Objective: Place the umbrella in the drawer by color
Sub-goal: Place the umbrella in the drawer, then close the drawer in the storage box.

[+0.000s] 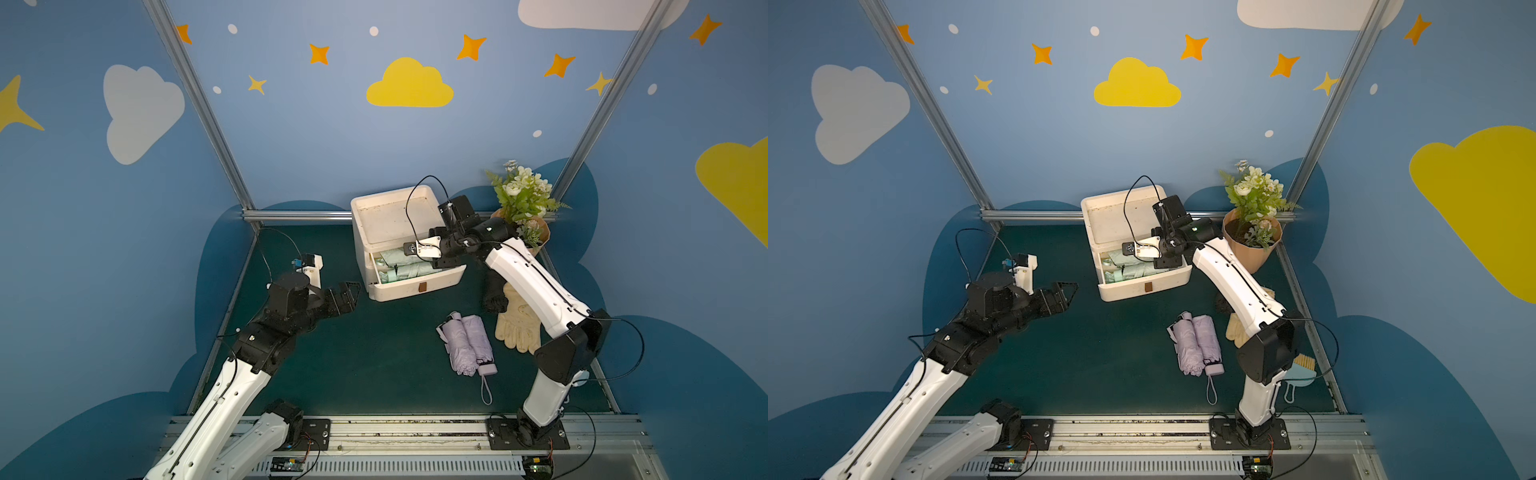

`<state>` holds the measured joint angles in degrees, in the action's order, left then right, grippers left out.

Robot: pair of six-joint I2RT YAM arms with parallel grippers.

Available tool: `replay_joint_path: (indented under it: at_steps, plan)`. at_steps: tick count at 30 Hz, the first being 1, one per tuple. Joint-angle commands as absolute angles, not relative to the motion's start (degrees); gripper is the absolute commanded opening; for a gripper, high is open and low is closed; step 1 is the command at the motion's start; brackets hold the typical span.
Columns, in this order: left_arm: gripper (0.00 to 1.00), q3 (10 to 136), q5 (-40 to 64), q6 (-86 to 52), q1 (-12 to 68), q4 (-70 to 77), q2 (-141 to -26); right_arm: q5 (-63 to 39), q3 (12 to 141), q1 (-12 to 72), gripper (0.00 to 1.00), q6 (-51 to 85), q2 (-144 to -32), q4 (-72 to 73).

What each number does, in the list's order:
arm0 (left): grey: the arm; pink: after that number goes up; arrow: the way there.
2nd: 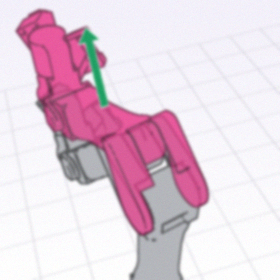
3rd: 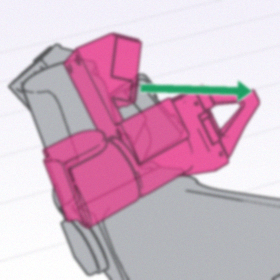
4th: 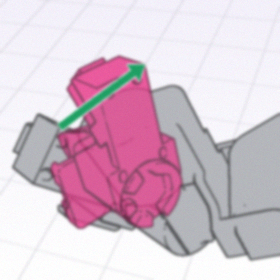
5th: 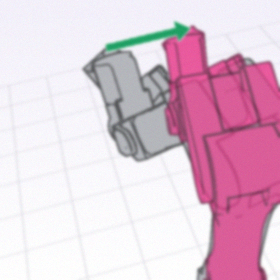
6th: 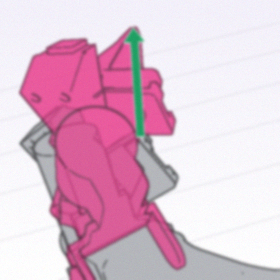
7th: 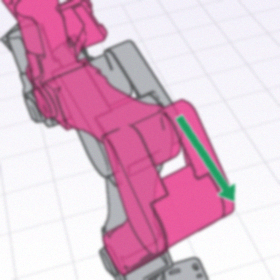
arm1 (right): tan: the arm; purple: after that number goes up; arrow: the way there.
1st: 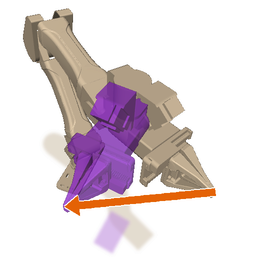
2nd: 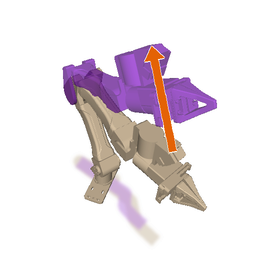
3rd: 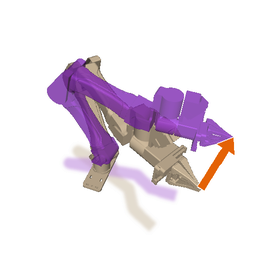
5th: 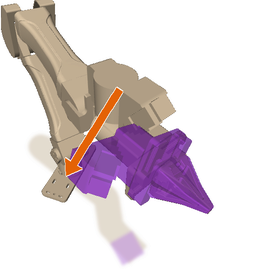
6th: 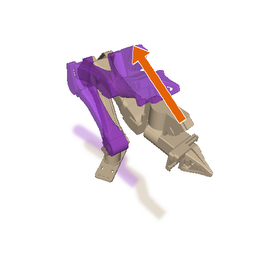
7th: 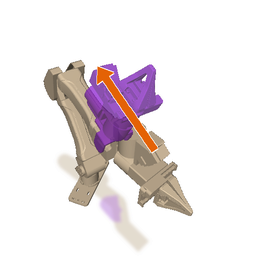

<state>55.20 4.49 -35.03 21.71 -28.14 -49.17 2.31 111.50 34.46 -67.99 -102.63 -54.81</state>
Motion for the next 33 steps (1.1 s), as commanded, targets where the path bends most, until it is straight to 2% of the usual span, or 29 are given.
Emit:
replay_joint_path:
  at_steps: [1, 7, 14, 18, 24, 27, 33]
  plan:
    - [1.00, 58.2, 6.8, -35.5, 20.2, -26.8, -50.6, -0.4, 114.1, 34.1, 0.65, -64.6, -98.2, -54.7]
    - [1.00, 65.7, 7.9, -33.8, 17.3, -27.4, -57.2, -4.6, 112.7, 34.2, 0.82, -49.2, -89.0, -49.7]
    - [1.00, 79.2, 3.3, -28.7, 16.5, -31.3, -71.0, -6.5, 91.3, 35.5, 0.89, -23.4, -70.8, -36.4]
    - [0.99, 86.3, -0.9, -26.7, 16.2, -33.3, -79.3, -8.6, 77.7, 35.9, 0.88, -7.0, -62.5, -28.8]
    - [0.86, 96.4, -2.5, -24.8, 15.7, -34.7, -90.9, -17.3, 58.2, 36.7, 0.86, 9.9, -55.0, -13.6]
    - [0.83, 100.4, -1.8, -24.8, 15.5, -34.8, -95.5, -19.4, 50.7, 36.9, 0.85, 16.2, -54.9, -8.2]
    - [0.75, 109.4, -2.1, -23.8, 15.4, -38.4, -104.7, -20.1, 44.1, 37.0, 0.82, 20.4, -60.3, -2.9]
